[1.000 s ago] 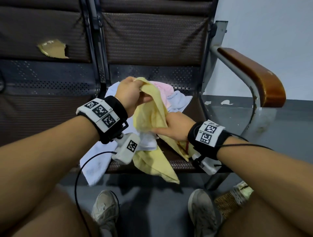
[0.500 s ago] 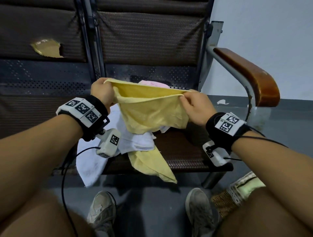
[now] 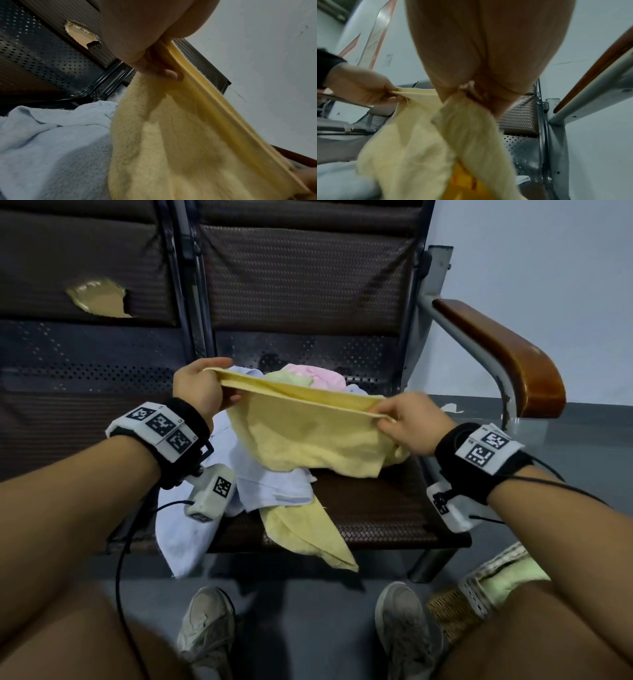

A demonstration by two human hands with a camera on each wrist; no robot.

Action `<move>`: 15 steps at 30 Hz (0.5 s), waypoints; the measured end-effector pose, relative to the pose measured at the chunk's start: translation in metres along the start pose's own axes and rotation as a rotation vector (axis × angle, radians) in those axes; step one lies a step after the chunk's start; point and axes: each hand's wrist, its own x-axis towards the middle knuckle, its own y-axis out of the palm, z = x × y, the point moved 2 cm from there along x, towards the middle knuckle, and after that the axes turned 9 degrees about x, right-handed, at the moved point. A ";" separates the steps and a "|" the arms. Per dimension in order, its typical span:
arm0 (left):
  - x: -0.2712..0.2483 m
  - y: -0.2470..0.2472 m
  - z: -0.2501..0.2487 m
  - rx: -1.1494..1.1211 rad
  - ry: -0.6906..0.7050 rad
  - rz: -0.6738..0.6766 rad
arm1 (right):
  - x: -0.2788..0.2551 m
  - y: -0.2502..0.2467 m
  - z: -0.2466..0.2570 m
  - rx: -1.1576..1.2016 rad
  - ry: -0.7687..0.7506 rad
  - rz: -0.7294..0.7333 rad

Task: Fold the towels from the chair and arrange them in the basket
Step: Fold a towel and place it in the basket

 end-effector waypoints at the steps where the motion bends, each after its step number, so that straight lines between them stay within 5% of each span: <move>1: -0.001 0.000 0.001 -0.002 0.001 0.005 | -0.001 0.005 -0.002 -0.058 0.029 0.066; 10: 0.000 -0.002 0.007 0.069 -0.069 0.009 | 0.000 0.002 -0.017 -0.116 0.207 0.016; 15: -0.005 0.002 0.009 0.161 -0.170 0.147 | -0.001 0.005 -0.015 0.002 0.230 -0.016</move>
